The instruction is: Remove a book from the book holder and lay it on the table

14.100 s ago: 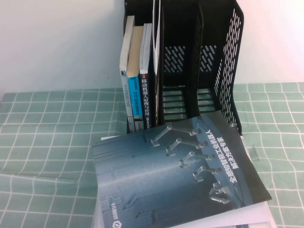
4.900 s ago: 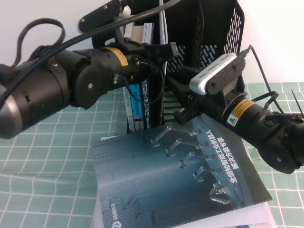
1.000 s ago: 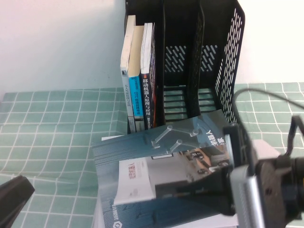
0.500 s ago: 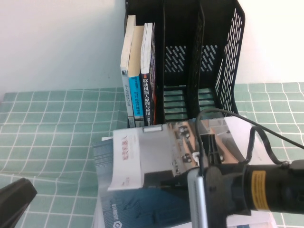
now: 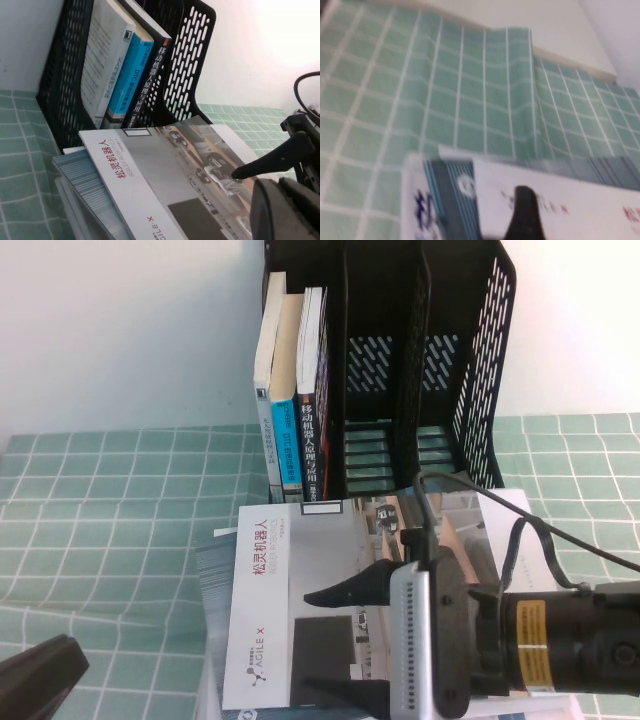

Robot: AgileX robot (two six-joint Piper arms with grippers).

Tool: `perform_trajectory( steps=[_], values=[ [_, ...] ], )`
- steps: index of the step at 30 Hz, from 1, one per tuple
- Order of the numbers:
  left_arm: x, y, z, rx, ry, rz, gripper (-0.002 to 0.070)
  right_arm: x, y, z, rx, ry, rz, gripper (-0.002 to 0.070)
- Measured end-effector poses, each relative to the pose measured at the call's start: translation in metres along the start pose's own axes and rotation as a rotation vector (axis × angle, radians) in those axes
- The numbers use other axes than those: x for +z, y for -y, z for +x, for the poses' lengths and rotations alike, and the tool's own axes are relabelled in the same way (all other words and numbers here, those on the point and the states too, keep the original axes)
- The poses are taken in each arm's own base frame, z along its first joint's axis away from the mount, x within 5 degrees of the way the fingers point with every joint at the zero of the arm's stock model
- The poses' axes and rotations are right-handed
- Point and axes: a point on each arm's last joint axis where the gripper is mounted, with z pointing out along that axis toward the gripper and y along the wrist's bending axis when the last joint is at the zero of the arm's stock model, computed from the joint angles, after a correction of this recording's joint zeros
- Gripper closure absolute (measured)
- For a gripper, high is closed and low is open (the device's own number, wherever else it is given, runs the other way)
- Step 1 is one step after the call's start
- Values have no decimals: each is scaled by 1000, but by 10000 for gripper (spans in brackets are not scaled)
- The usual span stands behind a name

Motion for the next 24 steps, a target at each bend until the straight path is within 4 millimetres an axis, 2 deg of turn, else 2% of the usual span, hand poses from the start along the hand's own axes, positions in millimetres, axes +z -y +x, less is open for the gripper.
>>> perform_trajectory(
  steps=[5,8,10,13,15,17,20,24],
  values=[
    [0,0,1,-7,-13,-1,678,-2,-9,-19,80,211,-103,174],
    [0,0,2,-13,-18,1,678,-7,-9,-35,63,367,-131,202],
    [0,0,1,-14,-9,3,678,-12,1,-49,58,434,-74,272],
    [0,1,-2,-2,25,8,678,-24,23,-72,-53,432,83,444],
    [0,1,-5,18,50,7,678,-37,37,-86,-180,364,206,558],
    [0,0,-5,51,60,-2,678,-51,52,-95,-280,232,327,622],
    [0,-2,-6,110,60,-24,678,-79,76,-99,-345,-76,517,661],
    [0,-7,-2,212,10,-83,678,-125,92,-90,-211,-522,667,673]
  ],
)
